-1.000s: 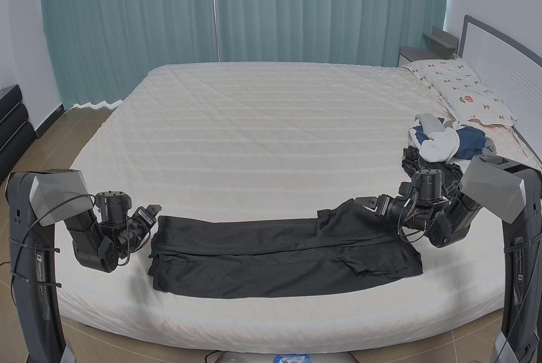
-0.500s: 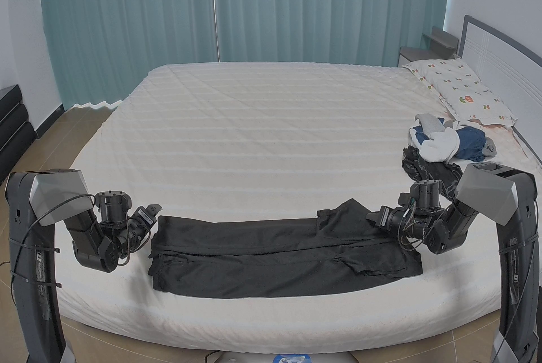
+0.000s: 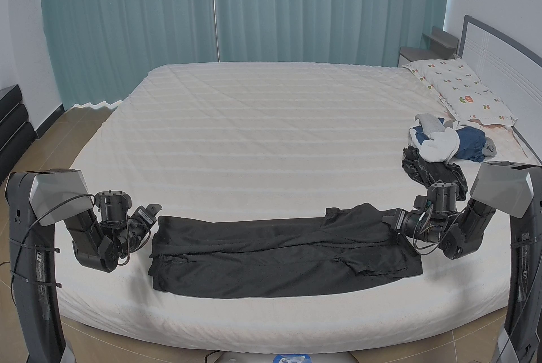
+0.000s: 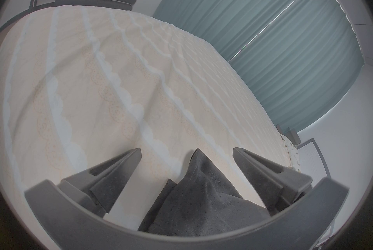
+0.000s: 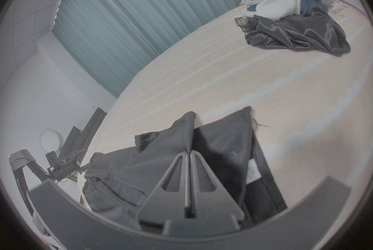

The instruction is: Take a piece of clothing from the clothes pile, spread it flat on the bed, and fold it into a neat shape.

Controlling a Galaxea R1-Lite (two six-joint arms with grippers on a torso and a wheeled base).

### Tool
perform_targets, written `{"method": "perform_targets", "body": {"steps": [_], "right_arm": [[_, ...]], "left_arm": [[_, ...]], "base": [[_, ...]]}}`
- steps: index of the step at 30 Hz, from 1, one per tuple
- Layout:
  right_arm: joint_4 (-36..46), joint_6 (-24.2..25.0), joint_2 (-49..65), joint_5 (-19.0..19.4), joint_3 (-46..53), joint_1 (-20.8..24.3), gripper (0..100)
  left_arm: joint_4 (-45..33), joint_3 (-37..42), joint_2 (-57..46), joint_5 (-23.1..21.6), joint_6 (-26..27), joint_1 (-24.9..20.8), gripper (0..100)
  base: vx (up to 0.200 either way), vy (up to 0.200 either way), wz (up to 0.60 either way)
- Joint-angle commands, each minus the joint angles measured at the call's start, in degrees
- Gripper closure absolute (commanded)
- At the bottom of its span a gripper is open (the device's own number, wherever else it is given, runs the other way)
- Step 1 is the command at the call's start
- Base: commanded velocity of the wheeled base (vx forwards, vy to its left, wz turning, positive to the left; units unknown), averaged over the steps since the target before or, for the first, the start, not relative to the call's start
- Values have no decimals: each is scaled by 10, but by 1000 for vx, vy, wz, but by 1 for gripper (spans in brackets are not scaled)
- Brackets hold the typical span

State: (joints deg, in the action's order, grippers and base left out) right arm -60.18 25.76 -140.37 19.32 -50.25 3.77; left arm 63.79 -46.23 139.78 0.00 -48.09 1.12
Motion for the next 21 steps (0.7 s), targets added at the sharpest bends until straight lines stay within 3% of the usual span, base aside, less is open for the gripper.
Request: {"method": "perform_targets", "body": {"steps": [1, 15, 16, 21], "right_arm": [[-23, 0, 16, 1, 42, -3, 100], [-79, -40, 13, 4, 118, 2, 100], [-80, -47, 13, 4, 121, 2, 0], [-103, -43, 43, -3, 124, 0, 0]], "left_arm": [[0, 0, 1, 0, 0, 0, 0], [1, 0, 1, 0, 0, 0, 0], [1, 0, 1, 0, 1, 0, 0], [1, -2, 1, 0, 1, 0, 0]], "base": [[0, 0, 0], [0, 0, 0], [0, 0, 0], [0, 0, 0]]}}
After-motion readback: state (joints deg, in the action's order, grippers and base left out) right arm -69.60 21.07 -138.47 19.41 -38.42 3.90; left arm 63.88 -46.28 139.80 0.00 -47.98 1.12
